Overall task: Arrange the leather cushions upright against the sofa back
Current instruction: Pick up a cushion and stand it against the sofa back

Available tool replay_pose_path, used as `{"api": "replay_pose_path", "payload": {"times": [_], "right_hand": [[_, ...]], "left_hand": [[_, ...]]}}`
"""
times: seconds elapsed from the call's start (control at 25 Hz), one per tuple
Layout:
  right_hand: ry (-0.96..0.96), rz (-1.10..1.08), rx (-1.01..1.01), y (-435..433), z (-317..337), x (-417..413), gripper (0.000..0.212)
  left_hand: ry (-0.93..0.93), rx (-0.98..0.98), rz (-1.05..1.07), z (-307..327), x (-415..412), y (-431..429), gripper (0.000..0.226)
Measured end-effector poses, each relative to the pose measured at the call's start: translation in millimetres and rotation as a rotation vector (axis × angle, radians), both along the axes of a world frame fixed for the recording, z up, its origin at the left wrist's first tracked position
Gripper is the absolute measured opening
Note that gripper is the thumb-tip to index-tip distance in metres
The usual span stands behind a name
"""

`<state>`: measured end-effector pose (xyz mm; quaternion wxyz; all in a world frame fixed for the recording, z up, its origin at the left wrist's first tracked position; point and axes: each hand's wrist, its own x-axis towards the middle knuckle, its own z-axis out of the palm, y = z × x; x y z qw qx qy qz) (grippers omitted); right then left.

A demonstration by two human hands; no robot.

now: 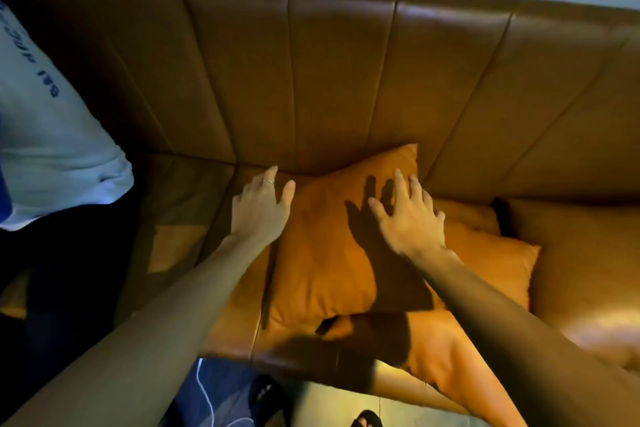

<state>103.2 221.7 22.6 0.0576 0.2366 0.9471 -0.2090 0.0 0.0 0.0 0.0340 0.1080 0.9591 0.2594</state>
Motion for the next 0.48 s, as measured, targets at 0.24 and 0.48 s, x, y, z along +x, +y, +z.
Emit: {"api": "replay_pose_path", "payload": {"times": [0.24,0.48], "right_hand": [[-0.148,-0.215,-0.106,6,-40,-29,0.086],[-0.176,-0.383,-0.193,21,-59,-42,0.09]], "left_hand": [[-0.517,0.163,0.077,-61,-42,20,0.077],[-1.095,0.239,0.141,-104,-66,24,0.112]]}}
